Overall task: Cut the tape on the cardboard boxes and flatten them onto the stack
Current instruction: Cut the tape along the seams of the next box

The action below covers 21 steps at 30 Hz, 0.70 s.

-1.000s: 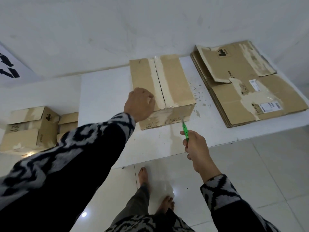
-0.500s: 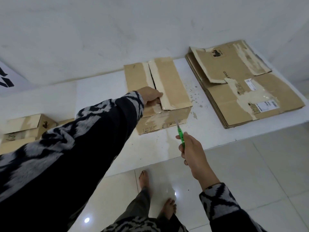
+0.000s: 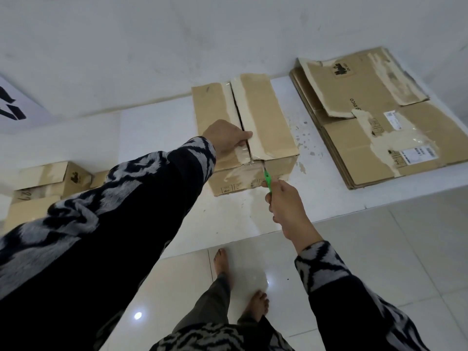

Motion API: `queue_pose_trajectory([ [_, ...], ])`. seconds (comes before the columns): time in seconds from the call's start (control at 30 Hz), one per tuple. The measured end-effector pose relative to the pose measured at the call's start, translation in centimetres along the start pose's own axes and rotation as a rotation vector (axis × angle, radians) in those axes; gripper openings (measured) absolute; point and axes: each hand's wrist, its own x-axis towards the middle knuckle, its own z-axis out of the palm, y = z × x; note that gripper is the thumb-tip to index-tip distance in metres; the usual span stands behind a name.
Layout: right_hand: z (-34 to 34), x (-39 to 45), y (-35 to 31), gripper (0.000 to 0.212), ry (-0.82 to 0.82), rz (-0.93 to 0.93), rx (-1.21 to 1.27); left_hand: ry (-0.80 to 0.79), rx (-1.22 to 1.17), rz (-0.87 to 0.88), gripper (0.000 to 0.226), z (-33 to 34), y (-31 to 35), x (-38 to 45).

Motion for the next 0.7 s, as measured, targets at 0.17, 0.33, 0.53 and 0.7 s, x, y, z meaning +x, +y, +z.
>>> queue_pose_trajectory([
  [0.17, 0.2, 0.2, -0.1, 0.04, -0.007, 0.019, -0.075, 0.043, 0.044, 0.042, 0.033, -0.6, -1.8, 0.4],
  [0.33, 1.1, 0.8, -1.2, 0.036, -0.015, 0.005, -0.073, 0.019, 0.113, 0.008, 0.048, -0.1, -0.7, 0.7],
  [0.53, 1.1, -0.4, -0.3, 0.035, -0.033, -0.004, -0.138, 0.122, 0.118, 0.152, 0.024, -0.5, -1.4, -0.2],
  [0.7, 1.8, -0.3, -1.0, 0.035, -0.023, -0.01, -0.122, 0.256, 0.577, 0.338, 0.05, -0.6, -6.9, -2.3],
])
